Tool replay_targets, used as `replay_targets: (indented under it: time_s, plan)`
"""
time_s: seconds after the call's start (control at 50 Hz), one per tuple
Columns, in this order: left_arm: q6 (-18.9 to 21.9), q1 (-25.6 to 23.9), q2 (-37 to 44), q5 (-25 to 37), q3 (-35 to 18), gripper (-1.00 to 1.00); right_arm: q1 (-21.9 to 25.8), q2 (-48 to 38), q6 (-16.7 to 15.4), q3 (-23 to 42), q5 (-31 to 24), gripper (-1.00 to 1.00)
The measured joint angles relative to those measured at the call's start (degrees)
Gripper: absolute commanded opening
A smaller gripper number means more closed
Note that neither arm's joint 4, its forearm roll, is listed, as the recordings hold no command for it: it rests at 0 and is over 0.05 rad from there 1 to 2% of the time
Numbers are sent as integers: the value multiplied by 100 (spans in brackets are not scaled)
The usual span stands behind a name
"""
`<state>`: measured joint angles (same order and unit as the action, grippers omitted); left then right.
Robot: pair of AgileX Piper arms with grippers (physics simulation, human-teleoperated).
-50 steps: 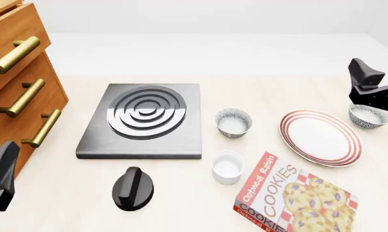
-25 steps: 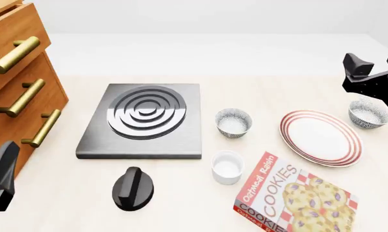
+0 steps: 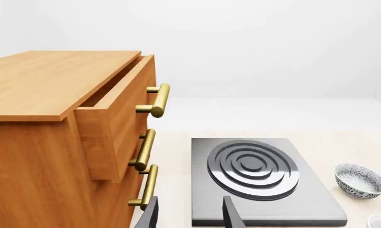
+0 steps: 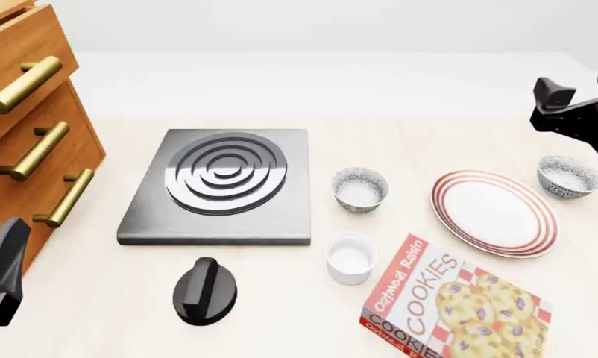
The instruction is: Pick the akita bowl next to the plate and place it on the plate.
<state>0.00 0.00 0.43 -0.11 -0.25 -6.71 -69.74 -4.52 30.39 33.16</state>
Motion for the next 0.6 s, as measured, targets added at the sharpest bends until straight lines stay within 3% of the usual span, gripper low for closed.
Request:
replay_targets:
  time_s: [0.6]
  plan:
    - [0,0,0,0,0,100,-295,-436,199,414,-214,100]
